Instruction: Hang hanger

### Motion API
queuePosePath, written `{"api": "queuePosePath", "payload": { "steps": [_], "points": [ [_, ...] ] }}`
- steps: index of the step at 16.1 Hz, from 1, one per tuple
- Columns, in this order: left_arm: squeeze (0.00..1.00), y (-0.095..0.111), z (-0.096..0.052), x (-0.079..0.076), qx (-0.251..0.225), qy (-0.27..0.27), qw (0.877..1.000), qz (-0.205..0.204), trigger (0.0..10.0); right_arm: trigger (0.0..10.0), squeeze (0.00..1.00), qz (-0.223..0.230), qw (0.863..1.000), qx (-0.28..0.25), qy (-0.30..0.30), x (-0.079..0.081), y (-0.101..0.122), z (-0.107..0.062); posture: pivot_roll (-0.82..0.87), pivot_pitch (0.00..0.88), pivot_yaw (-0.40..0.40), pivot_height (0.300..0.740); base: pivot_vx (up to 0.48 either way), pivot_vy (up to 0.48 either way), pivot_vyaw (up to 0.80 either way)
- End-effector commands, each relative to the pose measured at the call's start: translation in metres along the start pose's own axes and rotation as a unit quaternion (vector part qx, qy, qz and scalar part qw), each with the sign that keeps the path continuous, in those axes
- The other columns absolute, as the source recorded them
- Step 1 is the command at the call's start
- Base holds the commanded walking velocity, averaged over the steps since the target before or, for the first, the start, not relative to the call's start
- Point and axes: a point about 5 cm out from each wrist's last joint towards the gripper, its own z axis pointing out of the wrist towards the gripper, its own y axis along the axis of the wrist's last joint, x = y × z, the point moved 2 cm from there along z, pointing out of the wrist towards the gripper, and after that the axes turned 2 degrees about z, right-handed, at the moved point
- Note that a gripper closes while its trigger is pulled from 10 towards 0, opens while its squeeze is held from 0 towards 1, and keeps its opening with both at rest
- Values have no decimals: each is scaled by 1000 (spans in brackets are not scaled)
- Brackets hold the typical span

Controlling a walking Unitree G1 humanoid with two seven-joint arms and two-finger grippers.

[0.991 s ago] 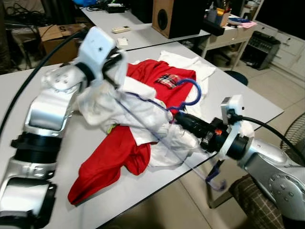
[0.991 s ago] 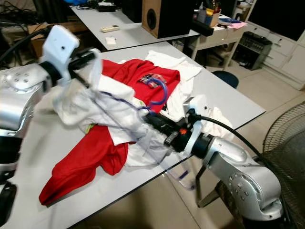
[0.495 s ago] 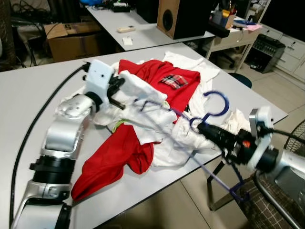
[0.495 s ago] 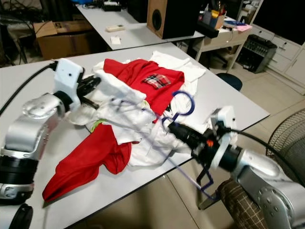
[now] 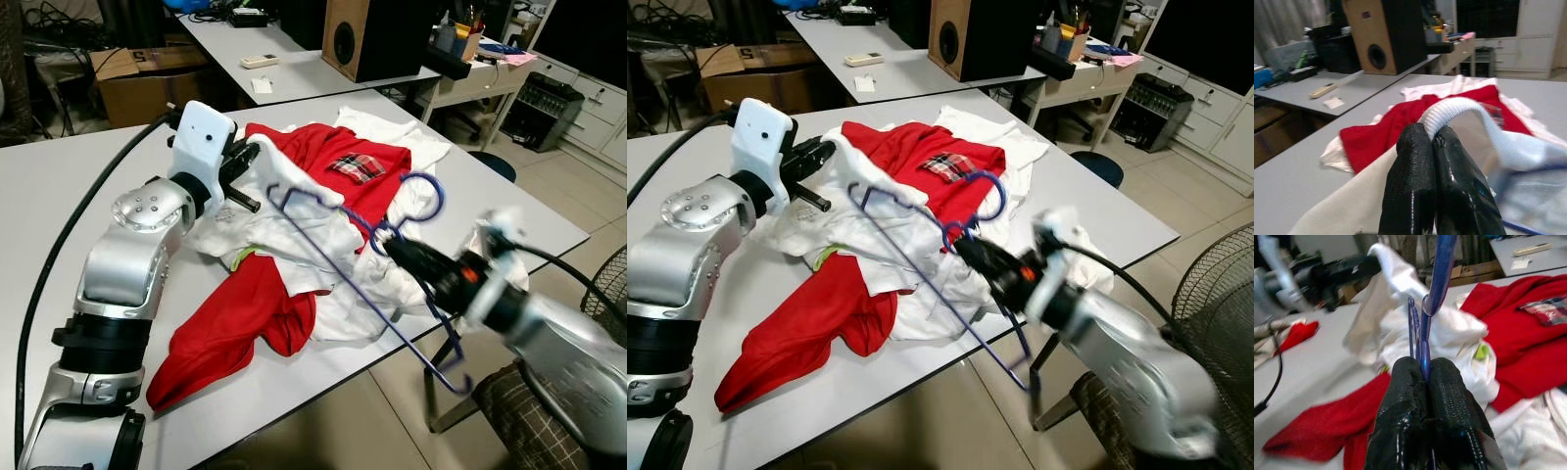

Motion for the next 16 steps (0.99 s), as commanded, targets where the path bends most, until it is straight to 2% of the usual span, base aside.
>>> {"api": "queuePosePath", "payload": {
  "steps": [1, 3, 5, 7, 8, 10, 11, 14, 16],
  "points": [
    [0, 14, 0, -5, -17, -20, 1000, -1, 0, 10000, 0, -5, 1000, -14, -7, -3, 5, 5, 41, 0, -85, 740, 0, 0, 0],
    [0, 17, -1, -6, -15, -23, 1000, -3, 0, 10000, 0, 11, 999, -42, 14, 1, 12, 21, 54, 0, -85, 740, 0, 0, 0],
    [0, 15, -2, -2, -7, -12, 1000, -2, 0, 10000, 0, 24, 997, -58, 33, 7, 17, 30, 58, 0, -86, 740, 0, 0, 0],
    [0, 18, -2, 2, -13, 2, 1000, -5, 0, 10000, 0, 46, 996, -55, 59, 15, 16, 37, 57, 0, -85, 740, 0, 0, 0],
    [0, 21, -2, 2, -15, 2, 1000, -5, 0, 10000, 0, 37, 996, -28, 74, 19, 8, 40, 56, 0, -82, 740, 0, 0, 0],
    [0, 24, -1, 6, -20, 11, 1000, -2, 0, 10000, 0, 27, 998, 0, 58, 17, -2, 44, 53, 0, -79, 740, 0, 0, 0],
    [0, 24, -1, 6, -20, 11, 1000, -2, 0, 10000, 0, 27, 998, 0, 58, 17, -2, 44, 53, 0, -79, 740, 0, 0, 0],
    [0, 29, -2, 17, -30, 35, 999, 3, 0, 10000, 0, -29, 998, 41, 36, 11, -12, 41, 51, 0, -77, 740, 0, 0, 0],
    [0, 31, -2, 19, -34, 34, 999, 6, 0, 10000, 0, -48, 996, 45, 58, 16, -14, 39, 50, 0, -76, 740, 0, 0, 0]
  ]
}}
